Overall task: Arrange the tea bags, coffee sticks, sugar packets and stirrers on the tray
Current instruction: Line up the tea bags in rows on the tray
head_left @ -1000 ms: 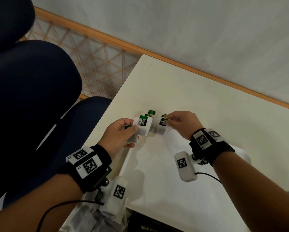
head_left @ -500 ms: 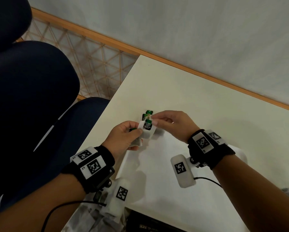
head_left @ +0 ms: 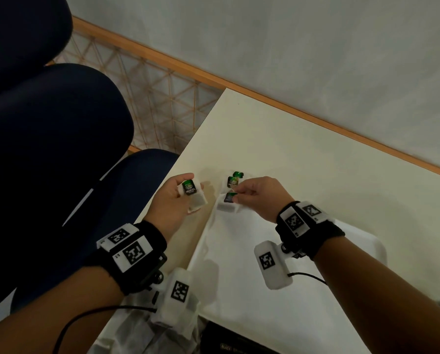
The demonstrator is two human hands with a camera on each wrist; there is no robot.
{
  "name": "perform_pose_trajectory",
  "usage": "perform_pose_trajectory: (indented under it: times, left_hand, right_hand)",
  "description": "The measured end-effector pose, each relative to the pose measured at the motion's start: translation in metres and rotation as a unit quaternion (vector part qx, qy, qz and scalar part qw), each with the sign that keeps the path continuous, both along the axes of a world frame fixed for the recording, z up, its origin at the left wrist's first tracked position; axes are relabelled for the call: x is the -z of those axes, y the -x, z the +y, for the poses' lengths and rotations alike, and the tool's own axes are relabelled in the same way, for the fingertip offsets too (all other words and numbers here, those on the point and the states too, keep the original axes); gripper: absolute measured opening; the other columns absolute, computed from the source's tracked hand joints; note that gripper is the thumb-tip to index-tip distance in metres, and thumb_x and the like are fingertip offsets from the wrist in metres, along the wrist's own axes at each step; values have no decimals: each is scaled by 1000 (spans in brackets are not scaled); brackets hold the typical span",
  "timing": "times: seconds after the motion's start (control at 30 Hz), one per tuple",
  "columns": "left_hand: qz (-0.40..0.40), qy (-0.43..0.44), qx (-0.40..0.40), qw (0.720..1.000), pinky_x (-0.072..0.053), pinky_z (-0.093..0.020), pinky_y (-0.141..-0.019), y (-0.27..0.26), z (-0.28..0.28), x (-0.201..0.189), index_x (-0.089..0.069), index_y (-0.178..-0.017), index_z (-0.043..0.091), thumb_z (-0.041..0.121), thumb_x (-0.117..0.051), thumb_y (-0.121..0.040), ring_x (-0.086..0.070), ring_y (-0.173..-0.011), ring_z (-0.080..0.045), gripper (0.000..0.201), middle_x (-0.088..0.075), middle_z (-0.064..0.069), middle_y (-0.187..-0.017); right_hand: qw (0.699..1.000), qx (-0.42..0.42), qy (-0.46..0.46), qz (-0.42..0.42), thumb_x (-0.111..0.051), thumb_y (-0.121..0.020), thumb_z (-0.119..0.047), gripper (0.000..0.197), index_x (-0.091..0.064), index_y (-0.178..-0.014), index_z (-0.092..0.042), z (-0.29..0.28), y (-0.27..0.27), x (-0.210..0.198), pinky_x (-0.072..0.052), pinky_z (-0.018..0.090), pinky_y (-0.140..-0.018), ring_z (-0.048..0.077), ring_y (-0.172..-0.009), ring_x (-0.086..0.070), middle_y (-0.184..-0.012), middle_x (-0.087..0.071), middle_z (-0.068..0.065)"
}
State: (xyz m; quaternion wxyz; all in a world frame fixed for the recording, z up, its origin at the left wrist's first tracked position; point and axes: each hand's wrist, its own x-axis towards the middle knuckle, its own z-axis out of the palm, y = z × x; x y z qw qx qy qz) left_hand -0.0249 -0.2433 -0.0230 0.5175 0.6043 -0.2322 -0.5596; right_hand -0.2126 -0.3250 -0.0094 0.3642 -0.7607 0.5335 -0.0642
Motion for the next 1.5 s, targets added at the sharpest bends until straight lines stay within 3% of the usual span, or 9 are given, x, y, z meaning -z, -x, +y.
perform_pose_trajectory:
  times: [0.2,0.37,0.53,0.73,0.87,1.03,1.2,1.33,1.5]
  left_hand:
    - [-21,7,53,998,-59,-31,-75,5,4,-2,-57,-120,19,-10,-47,-91,-67,-88,-16,42,-69,-6,-98]
    - [-34,20,87,995,-58,-32,-73,14,3,-1,-61,-111,21,-8,-53,-90,-66,-79,-14,36,-72,-4,-90]
    - [-56,43,147,987,-53,-19,-66,27,3,-4,-60,-110,21,-8,-55,-89,-59,-58,-2,37,-60,14,-54]
    - [-48,46,149,987,-52,-18,-65,36,2,-6,-63,-109,15,-10,-59,-85,-68,-71,-9,34,-74,-4,-83]
    - [-54,42,153,986,-52,-27,-85,41,1,-5,-63,-111,17,-2,-68,-83,-69,-90,-15,35,-74,-4,-94]
    - [-126,38,119,984,-46,-7,-78,37,1,-3,-57,-113,19,2,-61,-88,-57,-98,-8,31,-62,-1,-113]
    - [-139,-1,140,980,-42,-12,-76,30,-4,-4,-50,-123,21,4,-53,-92,-56,-102,-5,35,-58,-1,-124]
    - [-129,-25,166,977,-44,-6,-66,32,-10,-6,-38,-138,14,0,-48,-94,-55,-92,1,47,-56,-1,-122]
    - [-119,-53,193,973,-42,-20,-82,36,-19,-10,-27,-146,15,0,-49,-94,-53,-109,-11,58,-53,-4,-137]
  right_hand:
    - [999,31,30,7,-63,-89,-25,21,-70,-108,-22,-12,-2,10,-37,11,-60,-2,-65,-51,-68,-55,-19]
    - [993,40,101,-44,-61,-89,-37,24,-67,-111,-29,-5,-3,-1,-43,16,-71,3,-79,-56,-98,-59,-10]
    - [996,-7,-9,-93,-67,-87,-30,19,-71,-105,-26,14,-4,-18,-45,13,-73,-2,-78,-59,-87,-67,-12]
    - [995,11,-19,-95,-72,-82,-22,10,-71,-84,-32,18,18,-27,-41,10,-61,-2,-59,-51,-67,-61,-12]
    - [996,9,8,-84,-73,-81,-22,14,-69,-77,-34,25,25,-30,-41,9,-62,-2,-61,-54,-65,-62,-15]
    - [999,-15,31,1,-68,-85,-26,11,-75,-93,-29,30,34,-26,-47,21,-76,4,-76,-59,-74,-63,-18]
    - [999,39,-3,-19,-67,-85,-24,10,-74,-90,-28,24,37,-19,-48,23,-77,9,-81,-63,-81,-71,-10]
    - [998,61,-13,5,-66,-86,-24,10,-72,-93,-27,9,35,-7,-40,12,-60,2,-68,-55,-71,-62,-16]
    - [995,101,10,10,-65,-85,-26,15,-66,-100,-30,-6,38,5,-46,25,-65,9,-70,-56,-67,-59,-12]
